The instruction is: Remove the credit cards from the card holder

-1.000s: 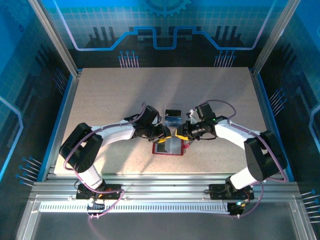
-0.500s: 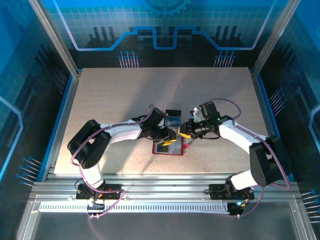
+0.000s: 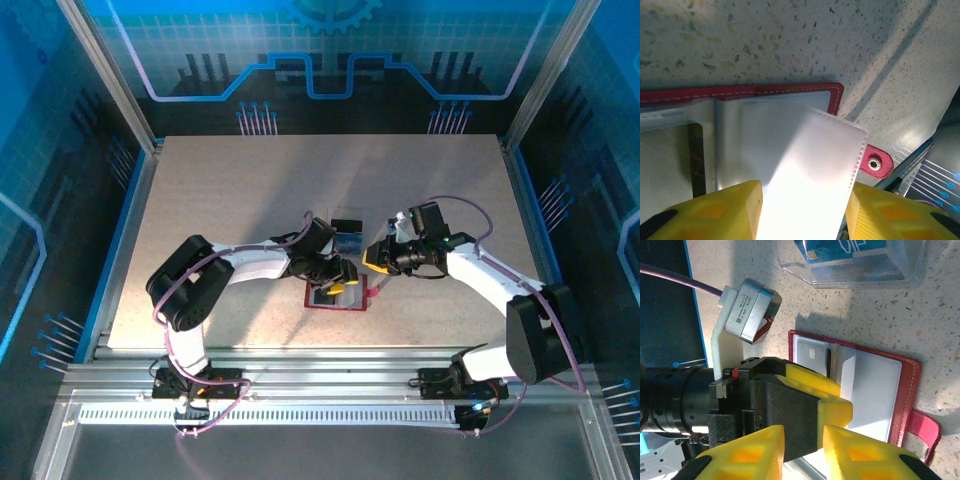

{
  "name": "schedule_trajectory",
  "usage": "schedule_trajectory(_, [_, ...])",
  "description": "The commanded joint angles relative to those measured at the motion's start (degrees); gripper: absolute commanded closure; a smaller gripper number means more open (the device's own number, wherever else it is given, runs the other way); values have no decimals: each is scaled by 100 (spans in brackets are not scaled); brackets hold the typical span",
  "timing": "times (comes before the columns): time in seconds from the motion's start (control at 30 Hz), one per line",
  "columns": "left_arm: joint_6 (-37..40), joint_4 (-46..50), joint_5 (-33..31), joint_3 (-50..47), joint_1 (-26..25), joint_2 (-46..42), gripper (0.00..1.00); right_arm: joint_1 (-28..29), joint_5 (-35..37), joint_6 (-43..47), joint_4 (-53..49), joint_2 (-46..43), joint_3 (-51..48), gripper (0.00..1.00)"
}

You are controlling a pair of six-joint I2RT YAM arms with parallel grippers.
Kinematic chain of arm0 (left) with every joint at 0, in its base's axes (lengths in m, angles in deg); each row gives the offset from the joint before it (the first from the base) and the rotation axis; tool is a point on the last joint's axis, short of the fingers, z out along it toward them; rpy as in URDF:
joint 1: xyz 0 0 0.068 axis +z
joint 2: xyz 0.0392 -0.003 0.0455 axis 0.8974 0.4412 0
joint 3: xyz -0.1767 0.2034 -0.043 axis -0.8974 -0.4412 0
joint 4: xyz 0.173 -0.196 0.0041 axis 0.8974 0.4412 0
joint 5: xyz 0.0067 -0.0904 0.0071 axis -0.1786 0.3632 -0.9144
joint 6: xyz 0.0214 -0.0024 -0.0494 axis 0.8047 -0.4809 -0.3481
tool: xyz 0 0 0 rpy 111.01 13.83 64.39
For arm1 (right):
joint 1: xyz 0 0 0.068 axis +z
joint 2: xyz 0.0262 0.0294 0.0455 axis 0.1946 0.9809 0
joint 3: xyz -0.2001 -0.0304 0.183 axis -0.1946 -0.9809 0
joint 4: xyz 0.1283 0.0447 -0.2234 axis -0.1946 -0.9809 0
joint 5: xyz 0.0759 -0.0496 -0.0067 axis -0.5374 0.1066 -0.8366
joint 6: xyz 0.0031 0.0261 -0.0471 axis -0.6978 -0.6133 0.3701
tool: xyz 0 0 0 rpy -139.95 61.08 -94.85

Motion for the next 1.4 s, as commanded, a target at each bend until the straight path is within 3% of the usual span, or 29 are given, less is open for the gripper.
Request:
schedule_trajectory(0.0, [-21,15,137,158,-56,127,49,-95,-37,80,-149,-108,-93,71])
schedule_trajectory(0.33, [-26,10,147,211,-79,172,41,-120,-63,71,-147,-163,-126,71])
schedule_trajectory(0.87, [71,157,-55,79,27,-230,42,-117,-180,-17,73,-11,-228,71])
schedule_trajectory(1.37, [178,262,-148,-655,553,-1043,42,248,-202,-235,522,498,-193,71])
